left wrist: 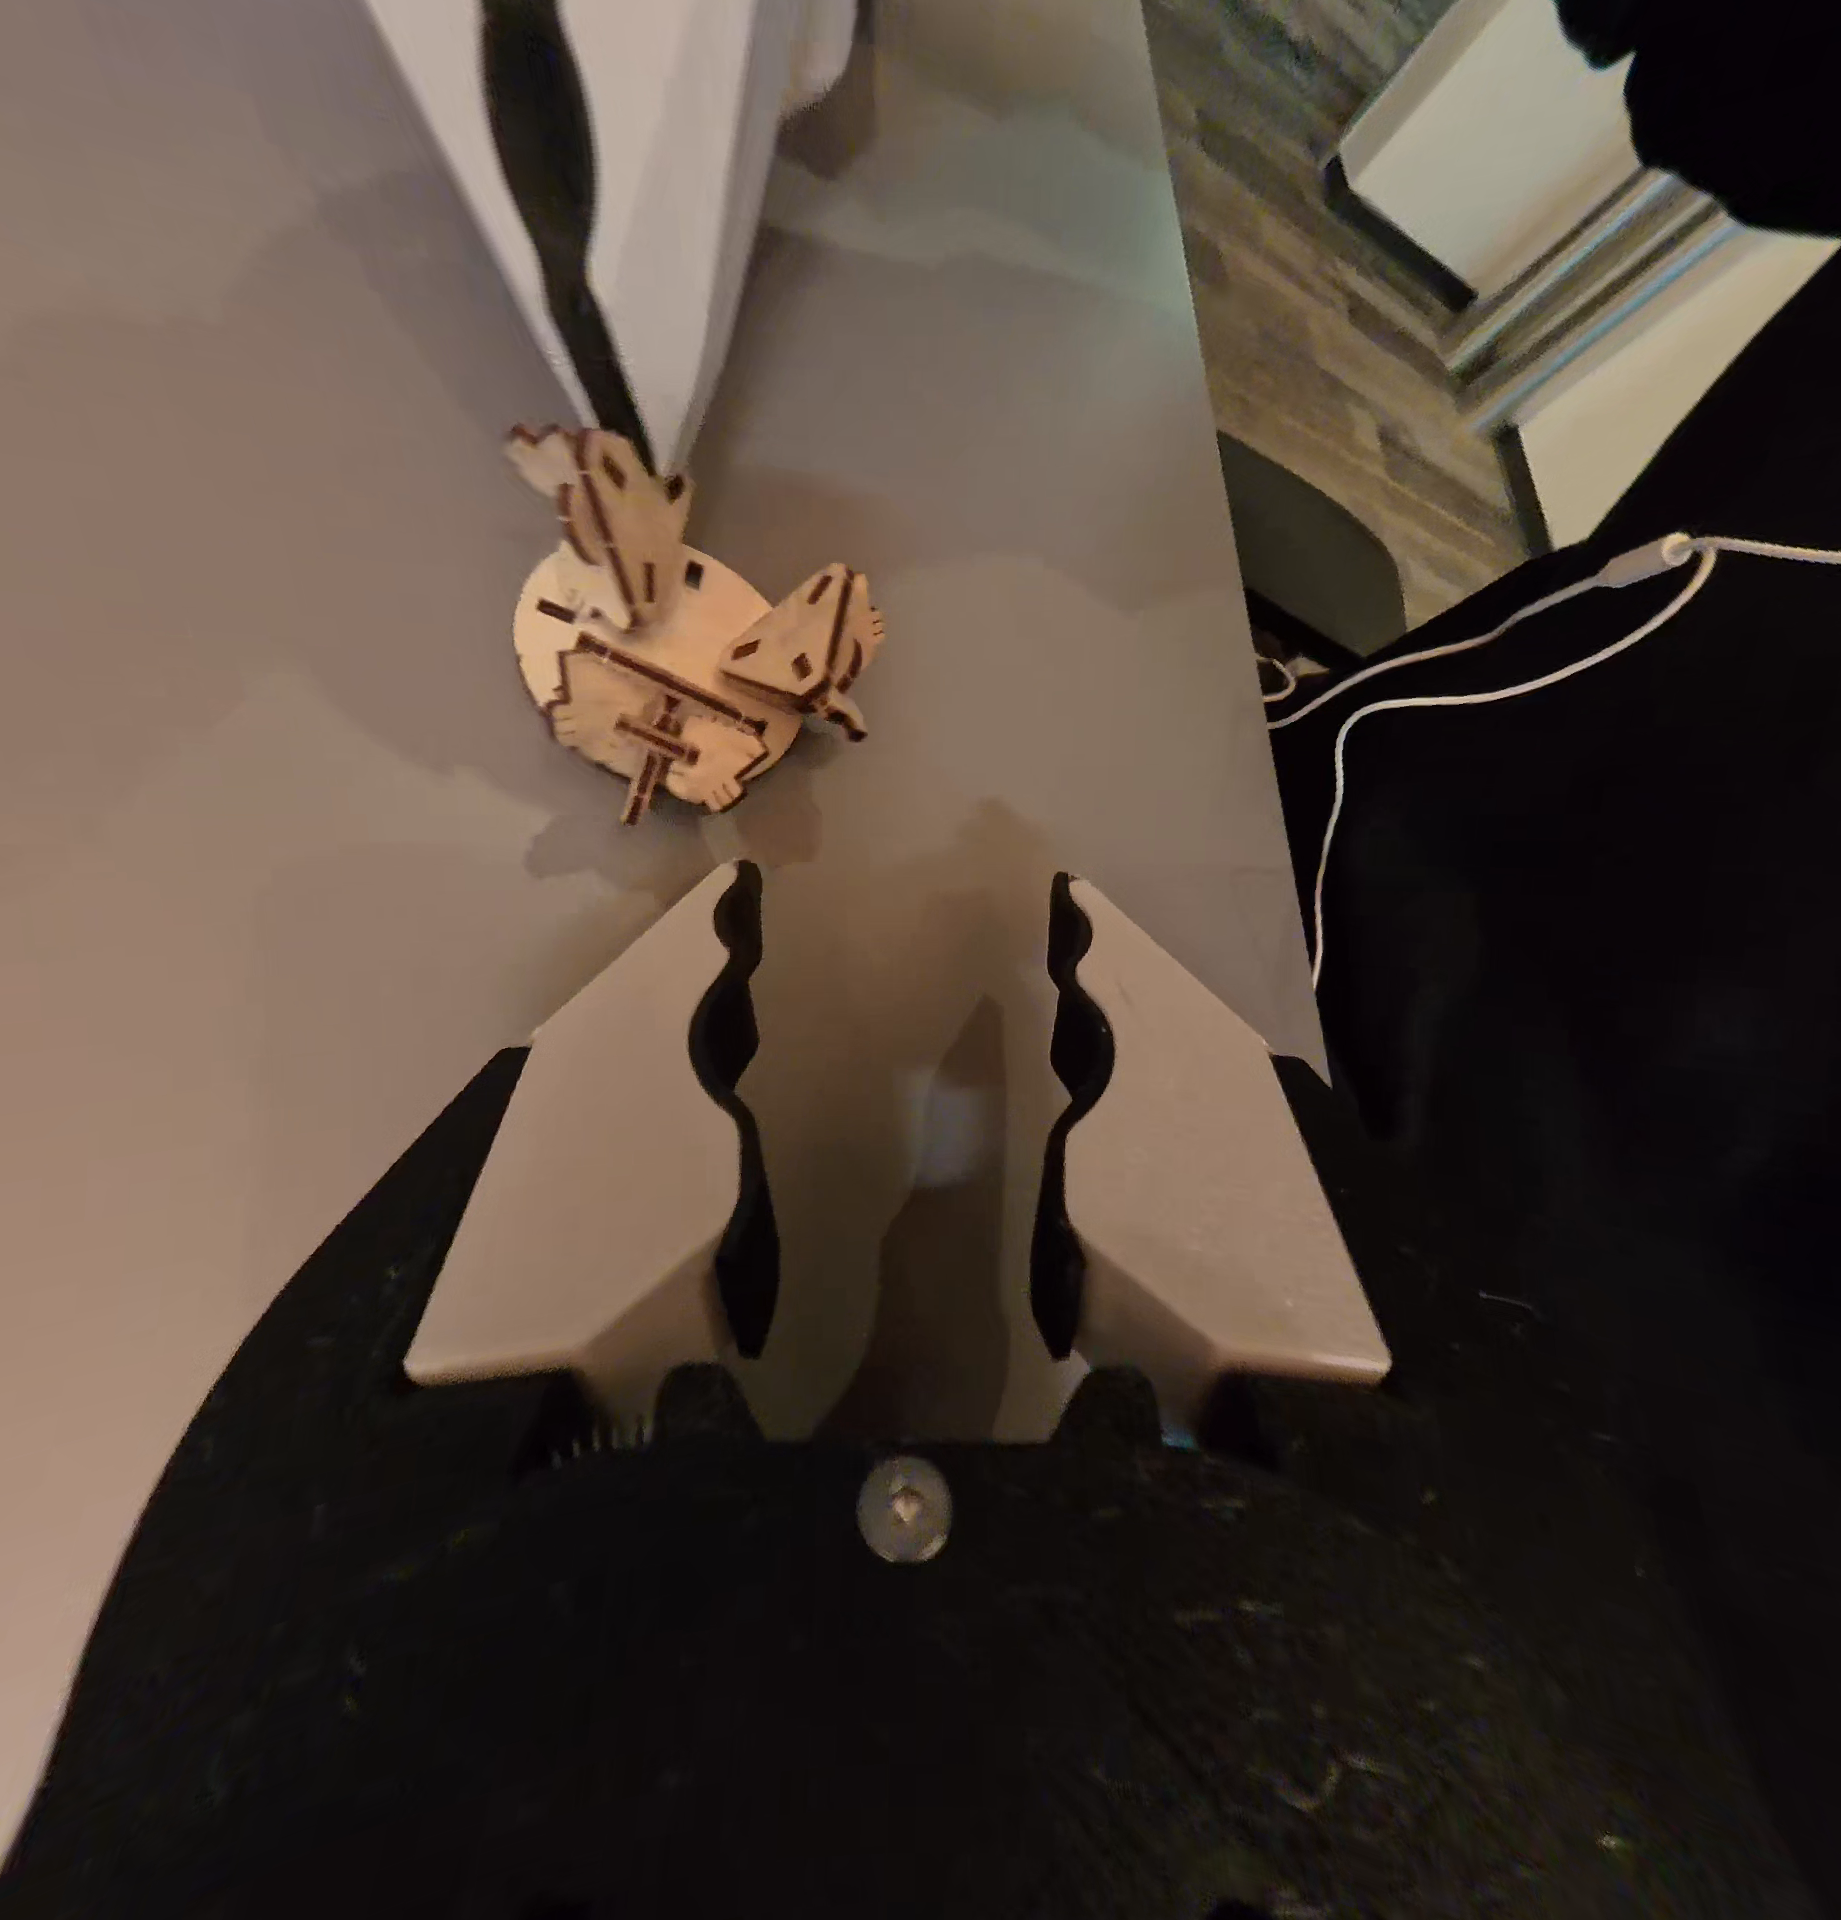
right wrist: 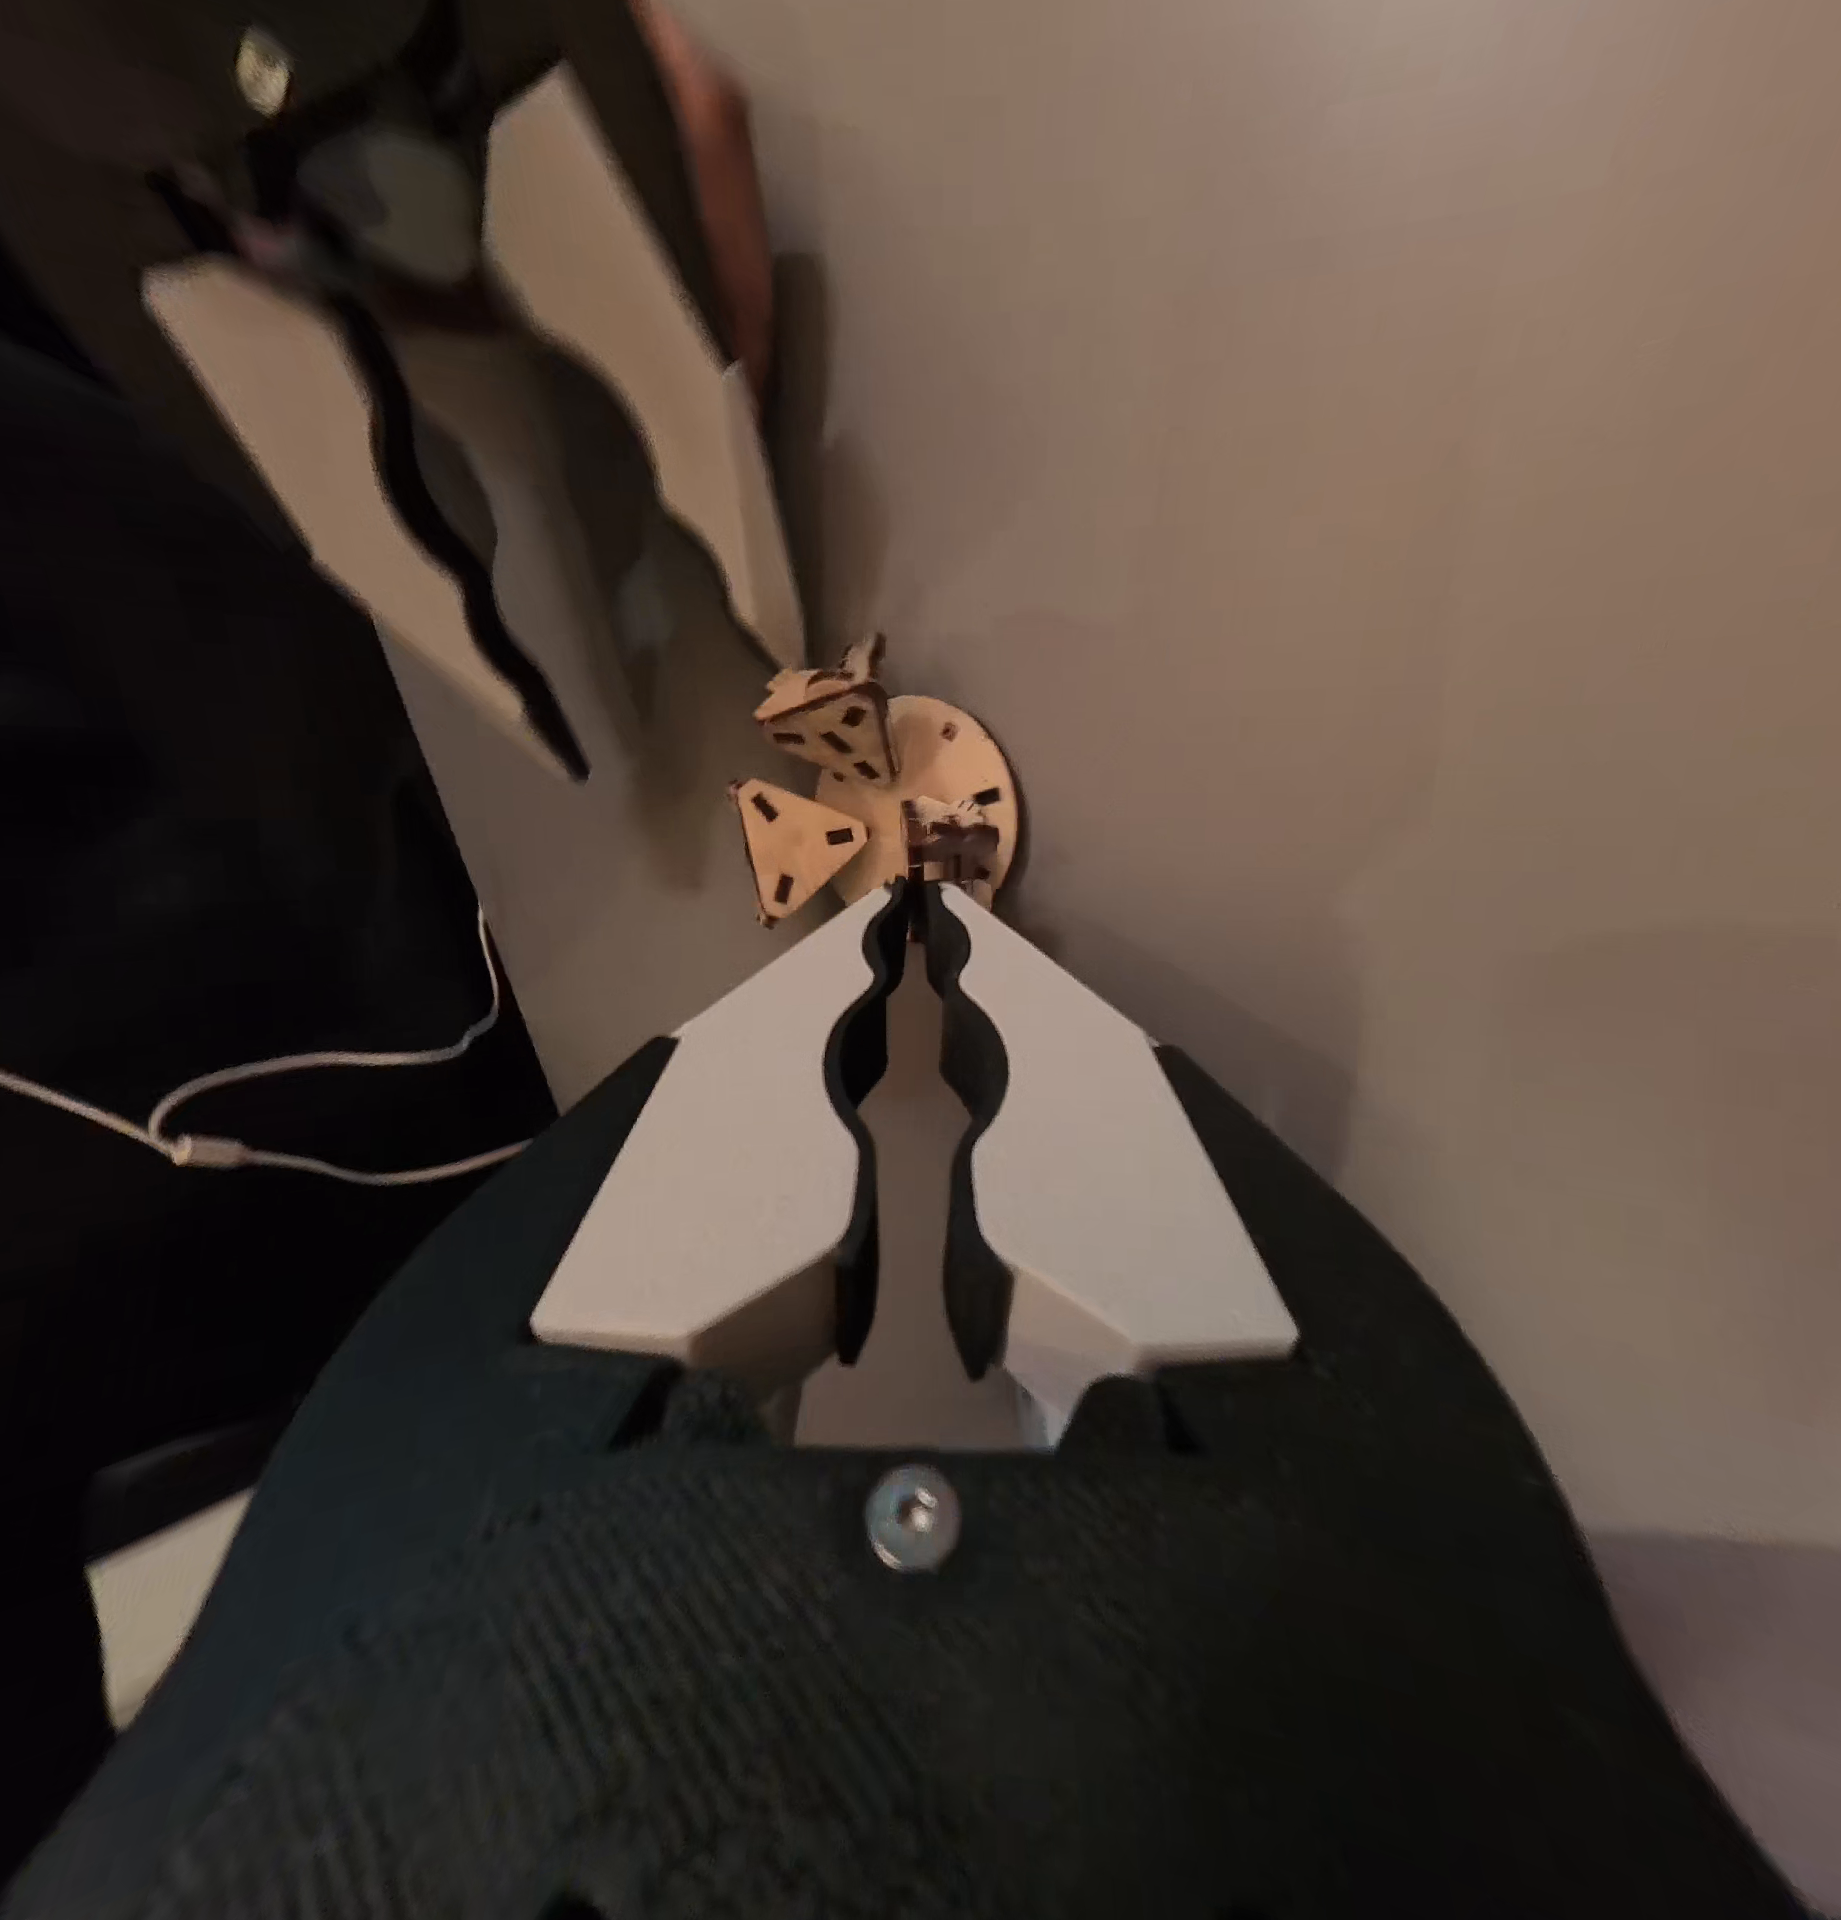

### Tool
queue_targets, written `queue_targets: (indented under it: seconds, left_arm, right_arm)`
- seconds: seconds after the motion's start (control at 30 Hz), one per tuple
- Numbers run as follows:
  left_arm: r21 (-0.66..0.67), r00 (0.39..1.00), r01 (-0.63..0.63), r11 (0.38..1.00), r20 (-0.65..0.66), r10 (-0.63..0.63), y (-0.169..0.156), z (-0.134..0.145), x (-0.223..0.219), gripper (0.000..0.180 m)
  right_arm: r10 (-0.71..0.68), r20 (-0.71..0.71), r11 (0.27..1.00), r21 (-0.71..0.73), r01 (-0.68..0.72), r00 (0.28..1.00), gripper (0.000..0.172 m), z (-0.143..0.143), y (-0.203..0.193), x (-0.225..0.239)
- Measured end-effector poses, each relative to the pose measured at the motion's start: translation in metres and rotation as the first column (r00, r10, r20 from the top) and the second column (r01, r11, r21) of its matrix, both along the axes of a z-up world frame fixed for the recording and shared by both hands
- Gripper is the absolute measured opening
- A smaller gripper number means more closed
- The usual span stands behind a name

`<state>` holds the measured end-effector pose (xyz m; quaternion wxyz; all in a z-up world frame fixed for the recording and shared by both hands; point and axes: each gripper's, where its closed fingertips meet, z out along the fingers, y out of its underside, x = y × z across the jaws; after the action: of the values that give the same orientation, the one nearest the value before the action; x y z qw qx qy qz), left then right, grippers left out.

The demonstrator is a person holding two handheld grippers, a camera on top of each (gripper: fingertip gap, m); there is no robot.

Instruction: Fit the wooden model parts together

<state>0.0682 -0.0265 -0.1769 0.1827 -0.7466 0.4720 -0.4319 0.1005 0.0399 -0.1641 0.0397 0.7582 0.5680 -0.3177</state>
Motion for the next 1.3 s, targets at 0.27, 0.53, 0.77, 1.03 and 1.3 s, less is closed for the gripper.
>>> queue_targets:
  seconds: [0.27,0.53,0.77,1.03,1.3]
  left_arm:
    - [-0.124,0.98,-0.104,0.987,0.158,0.123,0.019,0.017,-0.003,0.059]
    - [-0.2,0.967,-0.118,0.973,0.2,0.158,0.022,0.021,0.001,0.069]
    - [-0.196,0.971,-0.114,0.974,0.184,0.151,0.019,0.019,0.004,0.072]
    - [-0.201,0.967,-0.123,0.972,0.196,0.163,0.02,0.02,0.004,0.074]
    - [-0.216,0.963,-0.126,0.968,0.207,0.171,0.021,0.022,0.003,0.075]
  right_arm:
    - [0.251,0.094,0.952,0.157,-0.264,0.963,0.0,0.007,0.01,-0.006]
    - [0.449,0.317,0.855,0.121,-0.505,0.836,0.0,0.007,0.008,-0.008]
    - [0.514,0.412,0.808,0.061,-0.586,0.752,0.0,0.002,0.004,-0.013]
    - [0.546,0.449,0.771,0.061,-0.634,0.707,0.0,-0.001,0.005,-0.013]
    - [0.559,0.462,0.768,0.024,-0.64,0.689,0.0,-0.001,0.002,-0.005]
